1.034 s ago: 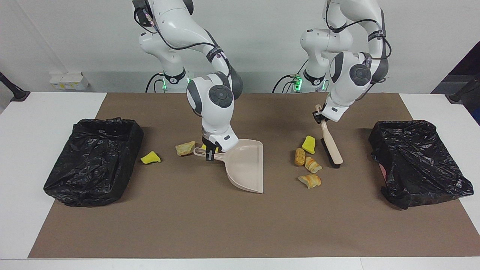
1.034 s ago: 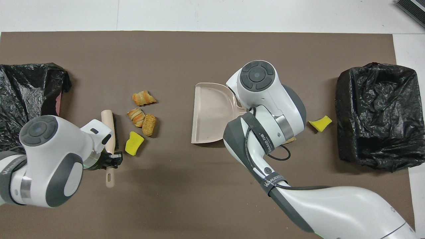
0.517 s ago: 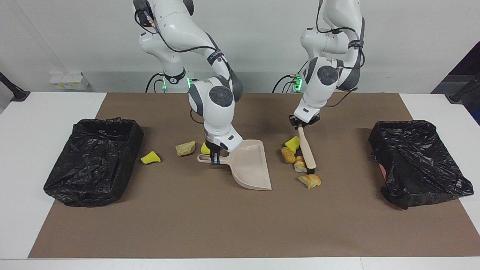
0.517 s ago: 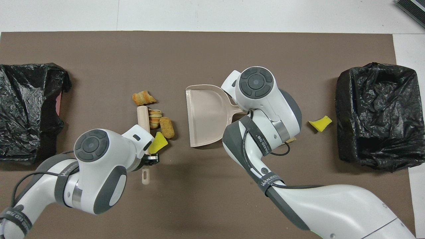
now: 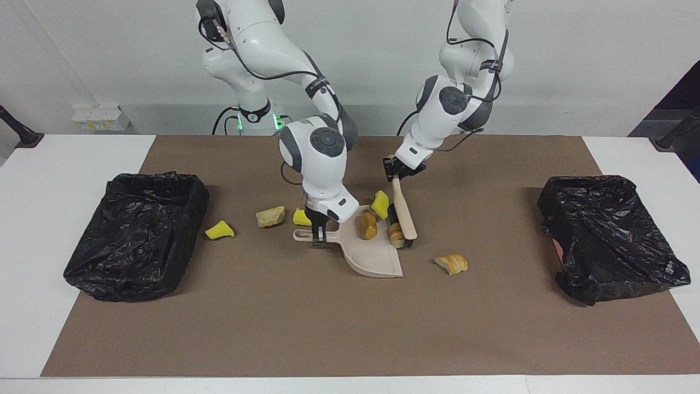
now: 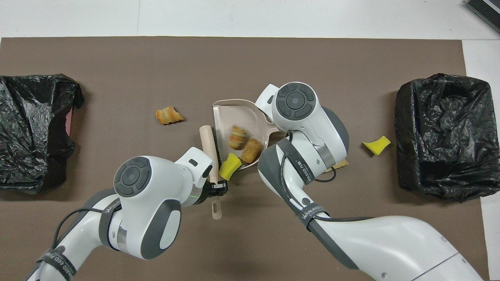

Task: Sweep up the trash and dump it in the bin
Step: 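Sweep the bread and sponge into the dustpan with the left gripper's brush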

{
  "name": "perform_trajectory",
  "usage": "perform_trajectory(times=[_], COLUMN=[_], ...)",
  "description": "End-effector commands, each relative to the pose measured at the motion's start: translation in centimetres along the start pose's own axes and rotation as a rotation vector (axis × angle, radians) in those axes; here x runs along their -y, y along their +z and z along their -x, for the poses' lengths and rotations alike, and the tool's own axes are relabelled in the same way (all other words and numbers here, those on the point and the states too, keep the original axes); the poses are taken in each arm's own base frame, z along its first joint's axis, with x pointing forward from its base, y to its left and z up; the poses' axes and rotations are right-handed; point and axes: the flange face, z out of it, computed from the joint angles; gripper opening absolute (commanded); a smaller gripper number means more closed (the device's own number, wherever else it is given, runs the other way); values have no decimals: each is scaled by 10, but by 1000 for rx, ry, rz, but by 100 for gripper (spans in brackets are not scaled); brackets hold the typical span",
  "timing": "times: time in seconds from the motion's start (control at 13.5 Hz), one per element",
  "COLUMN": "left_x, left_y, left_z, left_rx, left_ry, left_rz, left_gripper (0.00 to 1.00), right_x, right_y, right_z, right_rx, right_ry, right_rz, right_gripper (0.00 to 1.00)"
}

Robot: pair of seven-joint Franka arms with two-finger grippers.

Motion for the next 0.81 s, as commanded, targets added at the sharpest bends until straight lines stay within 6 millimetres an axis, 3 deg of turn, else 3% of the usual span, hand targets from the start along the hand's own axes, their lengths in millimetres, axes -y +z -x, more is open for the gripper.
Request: perform_trajectory(times=[0.0, 0.07, 0.3, 0.59, 0.74], left_x=[-6, -2, 29, 94, 114], left_y=[-24, -52, -96, -123, -116], left_z=[-12, -18, -47, -97, -137], left_rx=[-6, -5, -10, -102, -109], left_ry=[-19, 13, -3, 141, 223], left_rz=[46, 62, 11, -201, -364], left_gripper=[0, 0, 0, 0, 0], right_x=[0, 1, 2, 2, 2], right_y=[6, 6, 6, 7, 7], right_z=[-7, -8, -8, -7, -7], right_rx=[-2, -1, -2, 0, 1], right_ry=[-29, -24, -23, -20, -20], right_rz=[19, 15, 13, 10, 7], right_gripper=[0, 0, 0, 0, 0])
